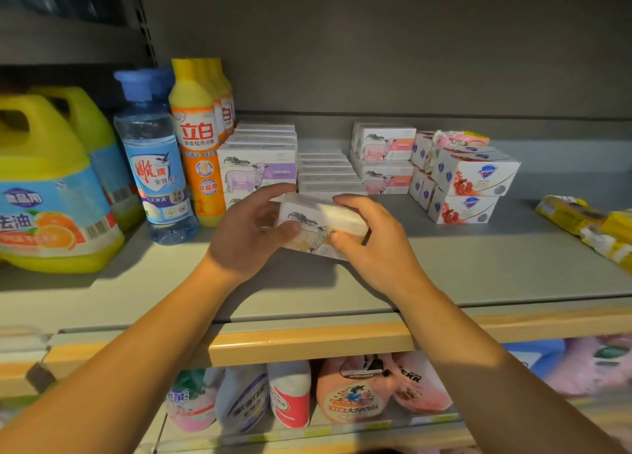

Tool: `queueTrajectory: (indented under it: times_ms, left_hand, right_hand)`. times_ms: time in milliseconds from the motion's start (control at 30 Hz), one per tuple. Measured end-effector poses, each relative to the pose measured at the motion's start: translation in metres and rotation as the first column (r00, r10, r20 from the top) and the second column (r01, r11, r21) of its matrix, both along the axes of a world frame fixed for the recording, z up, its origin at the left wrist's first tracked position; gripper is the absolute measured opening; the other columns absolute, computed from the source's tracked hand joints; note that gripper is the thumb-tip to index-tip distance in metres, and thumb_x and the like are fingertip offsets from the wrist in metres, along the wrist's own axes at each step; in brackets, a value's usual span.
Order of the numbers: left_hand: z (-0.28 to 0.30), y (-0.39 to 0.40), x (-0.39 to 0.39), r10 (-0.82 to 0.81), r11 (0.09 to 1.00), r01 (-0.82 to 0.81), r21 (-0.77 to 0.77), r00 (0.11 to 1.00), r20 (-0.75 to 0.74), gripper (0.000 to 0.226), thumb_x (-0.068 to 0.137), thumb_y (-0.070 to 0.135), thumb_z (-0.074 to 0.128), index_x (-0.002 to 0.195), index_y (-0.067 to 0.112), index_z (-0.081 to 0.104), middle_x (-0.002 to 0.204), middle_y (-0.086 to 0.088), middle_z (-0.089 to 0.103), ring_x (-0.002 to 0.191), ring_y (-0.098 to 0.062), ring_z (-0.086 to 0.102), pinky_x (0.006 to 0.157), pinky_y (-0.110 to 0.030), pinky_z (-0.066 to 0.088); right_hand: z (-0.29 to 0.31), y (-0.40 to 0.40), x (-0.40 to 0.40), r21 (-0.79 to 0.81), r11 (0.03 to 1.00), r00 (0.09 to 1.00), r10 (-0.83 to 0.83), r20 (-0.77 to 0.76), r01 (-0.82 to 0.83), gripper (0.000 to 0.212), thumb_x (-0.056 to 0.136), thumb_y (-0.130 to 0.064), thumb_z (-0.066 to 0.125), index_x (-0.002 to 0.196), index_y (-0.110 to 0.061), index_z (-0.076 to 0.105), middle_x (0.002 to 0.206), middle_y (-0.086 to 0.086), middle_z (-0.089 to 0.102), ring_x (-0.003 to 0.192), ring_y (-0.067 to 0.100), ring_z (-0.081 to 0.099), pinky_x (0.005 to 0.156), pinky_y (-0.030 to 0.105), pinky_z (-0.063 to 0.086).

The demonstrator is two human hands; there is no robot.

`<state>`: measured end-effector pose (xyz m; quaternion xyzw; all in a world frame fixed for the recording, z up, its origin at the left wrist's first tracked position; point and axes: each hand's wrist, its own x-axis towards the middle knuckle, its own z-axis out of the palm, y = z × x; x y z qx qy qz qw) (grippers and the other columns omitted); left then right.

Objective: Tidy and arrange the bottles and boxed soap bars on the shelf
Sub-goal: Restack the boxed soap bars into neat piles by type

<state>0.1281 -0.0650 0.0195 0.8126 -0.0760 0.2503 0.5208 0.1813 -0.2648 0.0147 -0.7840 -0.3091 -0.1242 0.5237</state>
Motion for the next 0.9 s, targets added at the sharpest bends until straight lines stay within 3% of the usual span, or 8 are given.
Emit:
queueTrajectory:
  times_ms: [100, 200, 367, 433, 500, 600, 767, 900]
  left_hand:
    - [-0.002, -0.003, -0.001, 0.045, 0.992, -0.055, 0.114, 0.995, 0.086, 0.05, 0.085, 0.012, 0.074, 0.124, 0.037, 0.056, 0.112, 0.008, 0.069, 0.104, -0.006, 0.067, 0.085, -0.032, 0.058]
    - [-0.002, -0.008, -0.003, 0.044, 0.992, -0.059, 0.109, 0.99, 0.135, 0.056, 0.084, 0.012, 0.075, 0.119, 0.049, 0.052, 0.112, 0.011, 0.067, 0.105, -0.006, 0.065, 0.081, -0.028, 0.059]
    - [0.016, -0.011, -0.001, 0.089, 0.955, -0.146, 0.258, 0.972, 0.219, 0.052, 0.084, 0.042, 0.068, 0.133, 0.033, 0.052, 0.116, 0.016, 0.064, 0.102, 0.008, 0.062, 0.083, -0.011, 0.051]
    - [0.028, -0.007, 0.004, 0.164, 0.908, -0.263, 0.327, 0.94, 0.299, 0.055, 0.086, 0.048, 0.06, 0.135, 0.025, 0.054, 0.12, 0.008, 0.067, 0.106, -0.005, 0.062, 0.088, -0.021, 0.05]
    - [0.039, -0.001, 0.013, 0.255, 0.809, -0.403, 0.427, 0.896, 0.363, 0.053, 0.087, 0.045, 0.057, 0.133, 0.021, 0.057, 0.123, -0.002, 0.068, 0.112, -0.02, 0.06, 0.092, -0.03, 0.046]
    - [0.053, 0.009, 0.033, 0.302, 0.653, -0.476, 0.589, 0.877, 0.374, 0.051, 0.086, 0.041, 0.058, 0.129, 0.014, 0.062, 0.122, -0.011, 0.068, 0.115, -0.031, 0.058, 0.097, -0.039, 0.044]
    - [0.053, 0.023, 0.061, 0.394, 0.444, -0.514, 0.734, 0.848, 0.355, 0.054, 0.087, 0.052, 0.051, 0.125, 0.016, 0.064, 0.126, -0.009, 0.067, 0.118, -0.032, 0.059, 0.109, -0.053, 0.037]
    - [0.041, 0.028, 0.072, 0.409, 0.397, -0.592, 0.701, 0.798, 0.442, 0.051, 0.088, 0.053, 0.05, 0.123, 0.019, 0.065, 0.12, -0.005, 0.069, 0.113, -0.03, 0.06, 0.11, -0.051, 0.031]
  right_hand:
    - [0.001, 0.002, -0.001, -0.09, 0.995, 0.994, -0.045, 0.099, 0.054, 0.05, 0.08, -0.017, 0.072, 0.127, -0.025, 0.058, 0.11, -0.01, 0.054, 0.093, -0.005, 0.052, 0.076, 0.005, 0.039]
    - [0.004, 0.001, -0.002, -0.156, 0.985, 0.989, -0.057, 0.134, 0.078, 0.053, 0.079, -0.022, 0.073, 0.129, -0.029, 0.056, 0.111, -0.009, 0.053, 0.103, 0.012, 0.052, 0.085, 0.023, 0.043]
    - [0.024, -0.007, 0.011, -0.19, 0.969, 0.963, -0.106, 0.249, 0.156, 0.052, 0.08, -0.029, 0.068, 0.131, -0.029, 0.056, 0.114, -0.011, 0.051, 0.11, 0.014, 0.046, 0.086, 0.02, 0.035]
    - [0.036, -0.012, 0.025, -0.18, 0.962, 0.946, -0.15, 0.289, 0.207, 0.053, 0.079, -0.027, 0.067, 0.13, -0.026, 0.057, 0.118, -0.004, 0.053, 0.111, 0.019, 0.047, 0.087, 0.023, 0.034]
    - [0.047, -0.015, 0.044, -0.154, 0.955, 0.935, -0.202, 0.291, 0.254, 0.052, 0.08, -0.018, 0.072, 0.13, -0.021, 0.058, 0.118, 0.001, 0.054, 0.113, 0.024, 0.048, 0.089, 0.023, 0.032]
    - [0.061, -0.015, 0.077, -0.23, 0.913, 0.916, -0.263, 0.302, 0.337, 0.051, 0.083, -0.018, 0.073, 0.132, -0.02, 0.057, 0.123, 0.005, 0.055, 0.115, 0.027, 0.047, 0.091, 0.024, 0.03]
    - [0.065, 0.002, 0.123, -0.289, 0.926, 0.955, -0.177, 0.237, 0.243, 0.049, 0.087, -0.021, 0.068, 0.134, -0.019, 0.054, 0.115, -0.005, 0.049, 0.121, 0.025, 0.046, 0.099, 0.03, 0.038]
    - [0.06, 0.023, 0.148, -0.351, 0.911, 0.958, -0.131, 0.257, 0.218, 0.049, 0.088, -0.023, 0.068, 0.135, -0.019, 0.055, 0.127, 0.002, 0.056, 0.128, 0.024, 0.044, 0.105, 0.027, 0.031]
